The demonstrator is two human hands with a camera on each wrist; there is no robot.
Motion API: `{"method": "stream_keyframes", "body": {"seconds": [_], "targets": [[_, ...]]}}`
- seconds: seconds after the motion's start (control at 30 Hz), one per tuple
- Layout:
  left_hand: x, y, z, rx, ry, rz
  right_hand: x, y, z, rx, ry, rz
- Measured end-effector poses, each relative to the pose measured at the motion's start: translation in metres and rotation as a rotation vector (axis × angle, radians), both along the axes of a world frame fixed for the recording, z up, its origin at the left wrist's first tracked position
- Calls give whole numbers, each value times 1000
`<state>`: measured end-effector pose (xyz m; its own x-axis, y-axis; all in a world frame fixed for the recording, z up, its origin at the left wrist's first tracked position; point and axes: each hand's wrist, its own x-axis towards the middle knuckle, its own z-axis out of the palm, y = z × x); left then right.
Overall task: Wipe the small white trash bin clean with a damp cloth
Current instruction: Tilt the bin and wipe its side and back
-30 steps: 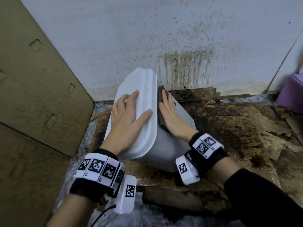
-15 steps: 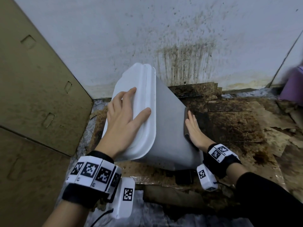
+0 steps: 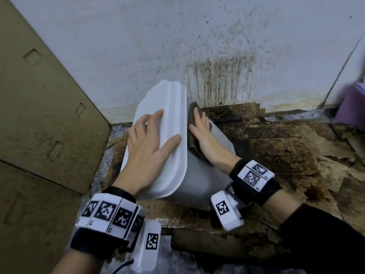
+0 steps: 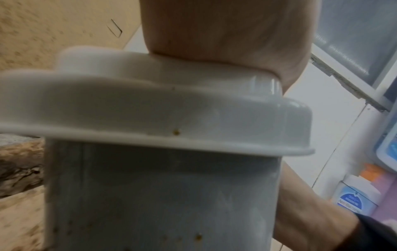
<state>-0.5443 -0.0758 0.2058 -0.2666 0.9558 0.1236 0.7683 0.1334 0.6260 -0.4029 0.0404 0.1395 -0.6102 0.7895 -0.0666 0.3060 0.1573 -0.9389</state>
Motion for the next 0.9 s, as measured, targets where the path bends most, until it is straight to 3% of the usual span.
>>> {"method": "stream_keyframes", "body": {"seconds": [0.1,0.23,0.47,0.9], "targets": [[-3,-1,0,-9,-3,13,4,5,-10,207,-67,136],[-3,-1,-1,-3,-18,1,13,19,-34,283,-99,113],[0,1,0,2,-3,-7,57,43,-87,-85,-187,-95],[1,1,1,-9,27,-5,65,44,-106,-344,-257,-327]]}}
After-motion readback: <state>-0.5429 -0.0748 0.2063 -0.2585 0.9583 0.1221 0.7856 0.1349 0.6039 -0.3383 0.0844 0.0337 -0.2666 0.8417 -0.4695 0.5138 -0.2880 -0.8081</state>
